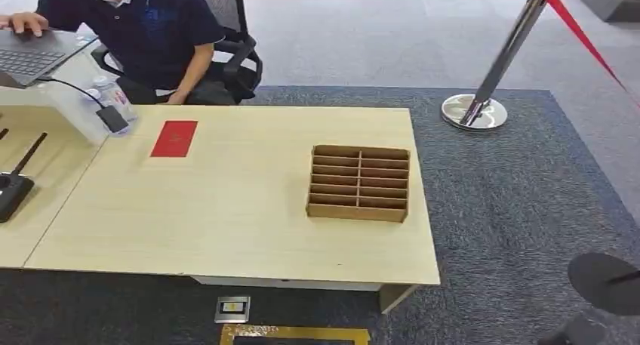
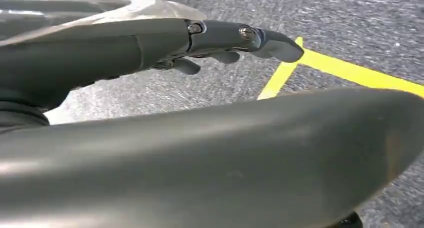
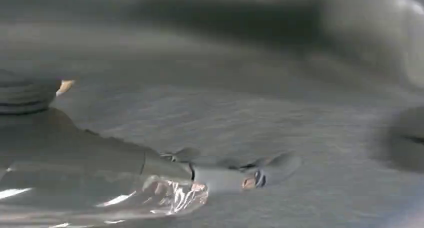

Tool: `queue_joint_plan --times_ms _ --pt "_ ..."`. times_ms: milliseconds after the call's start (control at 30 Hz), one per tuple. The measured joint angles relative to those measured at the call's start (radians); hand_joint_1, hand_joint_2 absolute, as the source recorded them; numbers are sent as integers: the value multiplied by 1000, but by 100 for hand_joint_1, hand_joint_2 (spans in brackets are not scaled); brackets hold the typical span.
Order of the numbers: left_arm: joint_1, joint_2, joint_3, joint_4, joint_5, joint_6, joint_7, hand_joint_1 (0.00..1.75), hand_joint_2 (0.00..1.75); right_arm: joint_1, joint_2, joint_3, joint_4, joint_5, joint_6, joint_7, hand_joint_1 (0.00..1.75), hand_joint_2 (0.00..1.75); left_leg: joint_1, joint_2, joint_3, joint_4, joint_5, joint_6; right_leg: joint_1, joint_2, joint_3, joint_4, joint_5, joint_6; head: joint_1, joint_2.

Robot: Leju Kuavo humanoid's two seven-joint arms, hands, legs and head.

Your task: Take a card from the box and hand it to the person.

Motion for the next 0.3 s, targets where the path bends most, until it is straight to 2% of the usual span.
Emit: queue_joint_plan --times_ms 167,267,300 --pt "0 0 -2 0 -14 -24 -8 0 175 -1 -2 65 149 201 2 249 0 0 0 0 0 0 0 0 0 0 0 0 0 0 0 0" --pt "0 3 -7 0 -31 -44 -10 0 175 -1 0 148 205 321 108 400 0 0 0 0 0 0 0 0 0 0 0 0 0 0 0 0" --pt "0 3 -10 0 -37 -51 -10 0 175 -1 3 174 221 352 171 441 0 0 0 0 0 0 0 0 1 0 0 0 0 0 0 0"
